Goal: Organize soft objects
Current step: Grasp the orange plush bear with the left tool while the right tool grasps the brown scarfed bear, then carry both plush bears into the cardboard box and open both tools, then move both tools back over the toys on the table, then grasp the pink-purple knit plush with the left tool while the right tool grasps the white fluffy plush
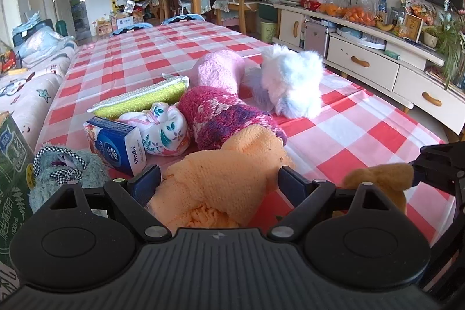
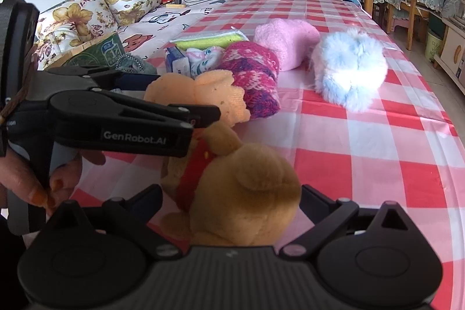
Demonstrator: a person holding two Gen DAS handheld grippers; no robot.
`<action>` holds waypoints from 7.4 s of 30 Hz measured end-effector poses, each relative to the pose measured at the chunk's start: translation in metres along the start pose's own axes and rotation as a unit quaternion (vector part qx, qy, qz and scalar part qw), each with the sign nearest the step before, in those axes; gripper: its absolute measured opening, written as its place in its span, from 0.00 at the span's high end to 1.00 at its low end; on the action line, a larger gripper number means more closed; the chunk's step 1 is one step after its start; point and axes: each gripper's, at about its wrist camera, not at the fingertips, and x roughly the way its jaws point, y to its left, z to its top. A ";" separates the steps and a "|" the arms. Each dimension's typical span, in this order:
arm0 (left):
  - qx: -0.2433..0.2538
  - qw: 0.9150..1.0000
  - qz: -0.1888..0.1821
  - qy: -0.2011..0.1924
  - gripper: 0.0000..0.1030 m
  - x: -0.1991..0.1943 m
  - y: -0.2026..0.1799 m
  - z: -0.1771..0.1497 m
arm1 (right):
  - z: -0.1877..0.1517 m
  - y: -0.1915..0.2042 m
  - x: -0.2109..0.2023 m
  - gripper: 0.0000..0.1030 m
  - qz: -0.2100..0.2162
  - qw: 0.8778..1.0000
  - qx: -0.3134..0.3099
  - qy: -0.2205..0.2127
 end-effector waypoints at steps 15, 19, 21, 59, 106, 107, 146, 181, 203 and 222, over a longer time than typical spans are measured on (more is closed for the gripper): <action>-0.039 0.999 0.027 0.009 0.22 -0.003 0.005 -0.001 | 0.006 0.005 -0.001 0.22 -0.017 0.999 -0.030 0.004; -0.055 0.998 0.030 0.009 0.23 -0.006 0.007 -0.001 | 0.009 0.004 -0.007 0.23 -0.025 0.999 -0.027 -0.007; -0.061 0.998 0.032 0.009 0.23 -0.007 0.009 -0.001 | 0.011 0.003 -0.011 0.23 -0.025 0.999 -0.022 -0.015; -0.260 0.924 0.244 -0.136 0.22 -0.171 0.141 -0.032 | 0.092 0.190 -0.003 0.23 0.140 0.969 -0.153 -0.132; -0.212 0.931 0.289 -0.073 0.04 -0.165 0.123 -0.032 | 0.065 0.131 -0.024 0.08 0.091 0.981 -0.116 -0.128; -0.210 0.931 0.288 -0.073 0.04 -0.166 0.122 -0.032 | 0.065 0.127 -0.025 0.08 0.088 0.982 -0.112 -0.128; -0.123 0.972 0.195 -0.048 0.04 -0.128 0.118 -0.027 | 0.053 -0.012 -0.059 0.08 -0.026 0.986 0.028 -0.165; -0.105 0.992 0.063 -0.007 0.03 -0.045 0.096 -0.005 | 0.095 -0.123 0.024 0.01 -0.064 0.972 0.182 -0.132; -0.116 0.991 0.061 0.022 0.03 0.034 0.102 0.022 | 0.106 -0.146 0.101 0.02 -0.045 0.979 0.183 -0.079; -0.135 0.989 0.050 0.033 0.17 0.023 0.108 0.008 | 0.106 -0.144 0.093 0.45 -0.037 0.984 0.163 -0.052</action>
